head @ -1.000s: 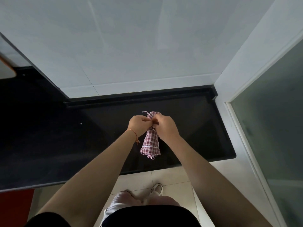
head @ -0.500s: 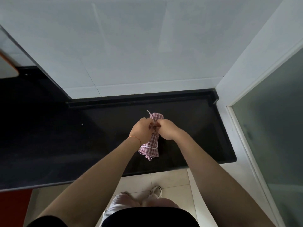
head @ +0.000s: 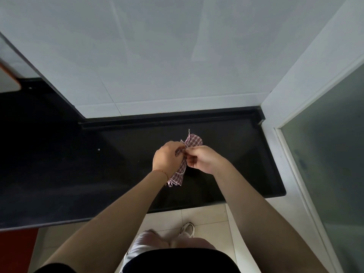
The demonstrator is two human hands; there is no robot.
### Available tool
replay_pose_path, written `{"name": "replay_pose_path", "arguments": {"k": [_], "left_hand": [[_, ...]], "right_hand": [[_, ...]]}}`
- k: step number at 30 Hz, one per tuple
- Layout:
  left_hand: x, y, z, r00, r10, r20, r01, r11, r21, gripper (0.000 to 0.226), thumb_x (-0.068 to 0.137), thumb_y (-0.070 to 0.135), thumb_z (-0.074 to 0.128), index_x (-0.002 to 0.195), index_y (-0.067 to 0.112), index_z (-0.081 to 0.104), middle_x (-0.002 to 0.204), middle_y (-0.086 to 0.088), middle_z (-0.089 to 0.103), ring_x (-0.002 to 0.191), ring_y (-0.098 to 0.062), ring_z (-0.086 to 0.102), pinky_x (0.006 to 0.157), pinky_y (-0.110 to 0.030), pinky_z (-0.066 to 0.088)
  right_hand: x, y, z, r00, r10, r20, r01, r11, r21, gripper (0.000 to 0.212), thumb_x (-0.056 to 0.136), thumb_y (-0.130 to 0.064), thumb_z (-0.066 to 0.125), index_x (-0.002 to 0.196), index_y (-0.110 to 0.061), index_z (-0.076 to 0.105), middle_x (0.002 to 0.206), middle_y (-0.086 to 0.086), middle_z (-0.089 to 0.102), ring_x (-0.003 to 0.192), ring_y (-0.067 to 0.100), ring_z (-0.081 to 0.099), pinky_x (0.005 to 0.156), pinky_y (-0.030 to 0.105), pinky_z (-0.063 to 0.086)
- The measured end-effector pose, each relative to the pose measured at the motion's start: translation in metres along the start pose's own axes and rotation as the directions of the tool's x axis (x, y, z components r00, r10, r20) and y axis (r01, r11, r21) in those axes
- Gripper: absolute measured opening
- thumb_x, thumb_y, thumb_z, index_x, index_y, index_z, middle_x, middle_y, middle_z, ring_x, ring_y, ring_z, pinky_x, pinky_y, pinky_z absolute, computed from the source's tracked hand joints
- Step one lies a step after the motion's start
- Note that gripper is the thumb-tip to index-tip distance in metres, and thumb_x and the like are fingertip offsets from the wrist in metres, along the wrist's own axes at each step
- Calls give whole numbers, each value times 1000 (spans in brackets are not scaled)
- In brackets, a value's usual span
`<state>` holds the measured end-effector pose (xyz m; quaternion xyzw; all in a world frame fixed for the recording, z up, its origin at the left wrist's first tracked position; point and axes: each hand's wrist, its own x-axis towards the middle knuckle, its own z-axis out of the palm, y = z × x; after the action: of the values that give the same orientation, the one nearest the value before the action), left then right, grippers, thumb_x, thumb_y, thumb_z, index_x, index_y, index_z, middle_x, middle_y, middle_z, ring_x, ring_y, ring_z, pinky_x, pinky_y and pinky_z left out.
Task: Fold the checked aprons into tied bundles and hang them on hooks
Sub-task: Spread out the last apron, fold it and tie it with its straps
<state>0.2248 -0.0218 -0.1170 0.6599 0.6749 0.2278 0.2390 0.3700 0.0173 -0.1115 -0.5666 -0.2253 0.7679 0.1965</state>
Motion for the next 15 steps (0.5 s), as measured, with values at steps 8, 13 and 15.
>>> {"name": "replay_pose_path", "arguments": {"k": [8,13,15], "left_hand": [[10,-4,1,999,-35,32,35,999,7,14,96,22,62,97,17,75,91,3,66,83,-13,61,75,-26,53],[22,2,0,988,-110,104,115,992,-43,6,90,17,65,92,22,67,93,4,62,82,-10,59,72,-22,52],[24,4,1,985,-122,122,127,991,-35,6,89,18,67,91,24,66,93,6,62,81,-8,60,71,-21,52]], "right_hand": [[0,-3,-5,999,-33,10,32,997,74,14,98,-1,56,108,3,66,93,12,63,84,20,61,84,35,54],[-5,-4,-10,996,-82,47,78,994,81,27,97,5,53,123,10,60,105,19,62,92,24,61,80,32,58],[-5,-4,-11,996,-80,37,78,995,67,29,96,5,54,124,11,58,103,18,62,88,23,61,80,33,58]]}}
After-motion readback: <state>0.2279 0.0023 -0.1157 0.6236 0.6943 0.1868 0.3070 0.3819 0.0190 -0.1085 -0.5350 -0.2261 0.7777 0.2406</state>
